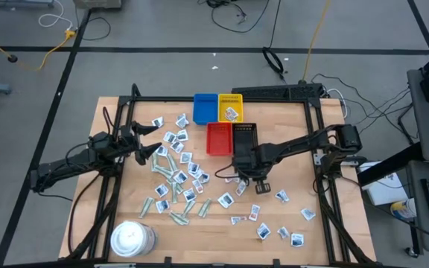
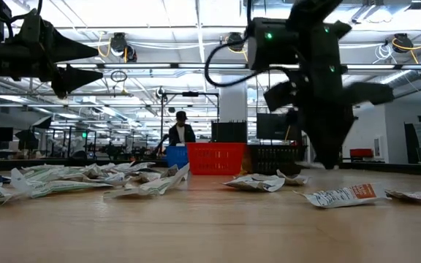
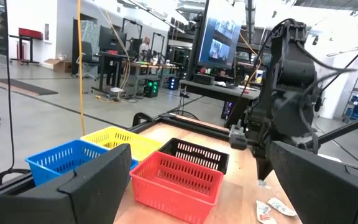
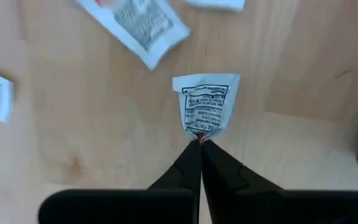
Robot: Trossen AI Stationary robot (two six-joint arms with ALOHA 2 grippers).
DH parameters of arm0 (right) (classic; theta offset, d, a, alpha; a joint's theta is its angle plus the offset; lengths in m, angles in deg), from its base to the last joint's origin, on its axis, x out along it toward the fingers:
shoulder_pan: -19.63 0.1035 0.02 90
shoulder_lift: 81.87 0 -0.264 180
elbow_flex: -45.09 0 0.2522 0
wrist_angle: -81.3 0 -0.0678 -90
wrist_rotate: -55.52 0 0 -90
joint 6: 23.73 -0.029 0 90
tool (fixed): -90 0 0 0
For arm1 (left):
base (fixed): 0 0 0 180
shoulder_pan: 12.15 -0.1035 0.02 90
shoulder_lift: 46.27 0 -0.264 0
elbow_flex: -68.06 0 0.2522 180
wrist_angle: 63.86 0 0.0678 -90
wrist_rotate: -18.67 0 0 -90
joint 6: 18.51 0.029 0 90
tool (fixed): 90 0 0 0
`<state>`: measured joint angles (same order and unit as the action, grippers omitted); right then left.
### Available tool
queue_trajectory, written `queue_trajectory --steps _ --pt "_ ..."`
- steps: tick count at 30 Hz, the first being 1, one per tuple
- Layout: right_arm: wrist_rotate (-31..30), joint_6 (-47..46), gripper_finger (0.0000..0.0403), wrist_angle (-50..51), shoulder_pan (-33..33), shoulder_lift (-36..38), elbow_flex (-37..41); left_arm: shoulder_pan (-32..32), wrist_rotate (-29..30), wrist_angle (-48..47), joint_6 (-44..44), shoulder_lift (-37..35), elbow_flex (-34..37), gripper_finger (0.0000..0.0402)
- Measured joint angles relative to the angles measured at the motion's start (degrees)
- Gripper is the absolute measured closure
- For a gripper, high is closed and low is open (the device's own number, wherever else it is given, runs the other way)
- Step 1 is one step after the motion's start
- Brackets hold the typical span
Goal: Pick & Place First Aid Supplies
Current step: Put the ointment pack into the yellow bin
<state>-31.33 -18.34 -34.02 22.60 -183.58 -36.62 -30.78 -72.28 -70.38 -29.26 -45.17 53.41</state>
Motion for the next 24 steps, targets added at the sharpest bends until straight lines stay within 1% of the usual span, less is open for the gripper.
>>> queue_trajectory --steps 12,18,24 --pt "0.1 1.7 0.0403 14.3 -1.4 0.0 -12.9 0.0 0.0 0.0 0.0 0.0 0.0 0.0011" --pt "0.1 2.9 0.0403 18.8 -3.2 0.1 -18.2 0.0 0.0 0.0 0.0 0.0 0.0 0.0011" --pt "0.1 3.6 0.0403 21.7 -4.6 0.1 -21.5 0.0 0.0 0.0 0.0 0.0 0.0 0.0011"
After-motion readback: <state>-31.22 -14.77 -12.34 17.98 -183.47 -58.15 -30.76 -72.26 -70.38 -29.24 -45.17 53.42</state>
